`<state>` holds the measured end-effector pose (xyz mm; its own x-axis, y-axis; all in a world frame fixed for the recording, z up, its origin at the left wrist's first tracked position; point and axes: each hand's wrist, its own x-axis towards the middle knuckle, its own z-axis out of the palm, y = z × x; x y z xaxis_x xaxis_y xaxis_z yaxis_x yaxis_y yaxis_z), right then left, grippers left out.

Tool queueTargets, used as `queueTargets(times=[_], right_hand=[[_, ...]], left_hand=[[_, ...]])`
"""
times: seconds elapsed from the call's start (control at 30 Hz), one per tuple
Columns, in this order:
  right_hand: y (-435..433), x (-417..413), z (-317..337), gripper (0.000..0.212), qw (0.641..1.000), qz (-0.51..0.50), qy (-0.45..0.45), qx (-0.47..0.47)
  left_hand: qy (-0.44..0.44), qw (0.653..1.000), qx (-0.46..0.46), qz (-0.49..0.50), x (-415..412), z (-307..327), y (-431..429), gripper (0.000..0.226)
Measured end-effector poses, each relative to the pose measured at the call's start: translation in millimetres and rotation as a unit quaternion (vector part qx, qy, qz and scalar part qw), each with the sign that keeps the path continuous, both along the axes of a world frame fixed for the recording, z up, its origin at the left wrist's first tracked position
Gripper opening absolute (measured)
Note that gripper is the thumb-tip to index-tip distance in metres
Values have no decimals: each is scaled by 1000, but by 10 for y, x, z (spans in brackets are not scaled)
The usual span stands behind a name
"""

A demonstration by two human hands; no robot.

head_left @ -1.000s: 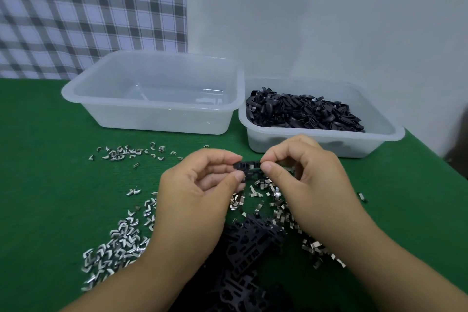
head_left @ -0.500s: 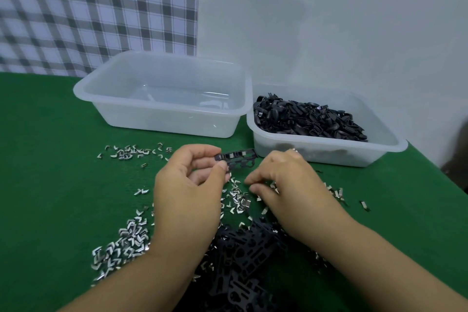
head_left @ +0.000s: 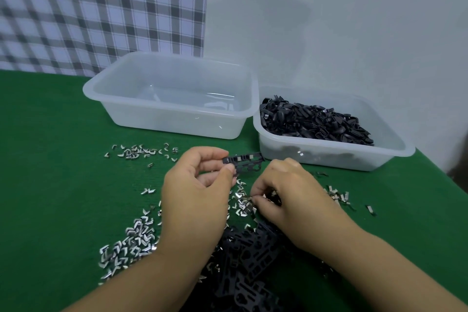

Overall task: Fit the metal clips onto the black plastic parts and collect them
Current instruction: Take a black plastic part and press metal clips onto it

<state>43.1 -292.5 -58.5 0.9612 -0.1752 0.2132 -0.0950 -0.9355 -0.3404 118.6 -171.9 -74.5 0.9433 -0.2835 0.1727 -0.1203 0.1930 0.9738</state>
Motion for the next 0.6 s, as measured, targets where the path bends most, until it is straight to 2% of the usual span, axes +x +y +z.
queueTargets(times=[0.17, 0.33, 0.5, 0.6], right_hand=[[-45, -123, -48, 12, 991, -30, -94, 92], [-41, -142, -52, 17, 959, -53, -190, 202], [-37, -145, -56, 23, 940, -35, -242, 240], [-11, -144, -39, 27, 939, -26, -270, 213]], left_hand=[[-5, 1000, 20, -5, -9, -15, -2, 24], [-18, 998, 49, -18, -37, -15, -6, 25], [-30, 997, 64, -25, -65, -4, 2, 26], [-33, 997, 66, -32, -64, 4, 1, 26]])
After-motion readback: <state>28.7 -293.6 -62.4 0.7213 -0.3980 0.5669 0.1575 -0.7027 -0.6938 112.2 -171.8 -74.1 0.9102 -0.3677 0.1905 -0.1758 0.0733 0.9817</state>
